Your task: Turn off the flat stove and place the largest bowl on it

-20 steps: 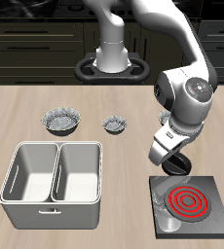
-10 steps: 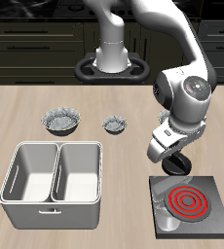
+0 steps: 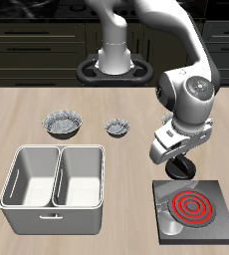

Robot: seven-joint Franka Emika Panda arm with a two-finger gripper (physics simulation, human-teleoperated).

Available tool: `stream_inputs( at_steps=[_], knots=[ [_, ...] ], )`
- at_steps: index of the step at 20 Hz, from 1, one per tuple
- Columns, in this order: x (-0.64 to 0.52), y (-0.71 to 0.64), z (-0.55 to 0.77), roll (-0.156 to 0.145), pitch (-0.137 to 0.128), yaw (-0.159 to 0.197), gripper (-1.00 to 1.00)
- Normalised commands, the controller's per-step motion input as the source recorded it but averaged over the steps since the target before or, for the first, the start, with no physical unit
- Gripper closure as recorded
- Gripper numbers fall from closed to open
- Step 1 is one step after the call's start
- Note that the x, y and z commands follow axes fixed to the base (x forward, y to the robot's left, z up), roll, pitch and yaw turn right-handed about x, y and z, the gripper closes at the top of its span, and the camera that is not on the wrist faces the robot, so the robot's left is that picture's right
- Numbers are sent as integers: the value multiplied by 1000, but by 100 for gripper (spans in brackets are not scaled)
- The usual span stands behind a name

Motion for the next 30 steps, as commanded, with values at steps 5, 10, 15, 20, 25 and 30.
stream_inputs(
  at_steps=[5, 10, 15, 20, 25, 30],
  knots=[
    [29, -46, 168, -5, -10, -116, 100],
    [21, -25, 110, -3, -4, -67, 100],
    [-6, -18, 51, -4, -3, -42, 100],
    [-32, 0, 14, 8, 14, -47, 100],
    [-17, -4, 49, 5, -4, -47, 100],
    [1, 2, 30, 8, 5, -39, 100]
  ],
)
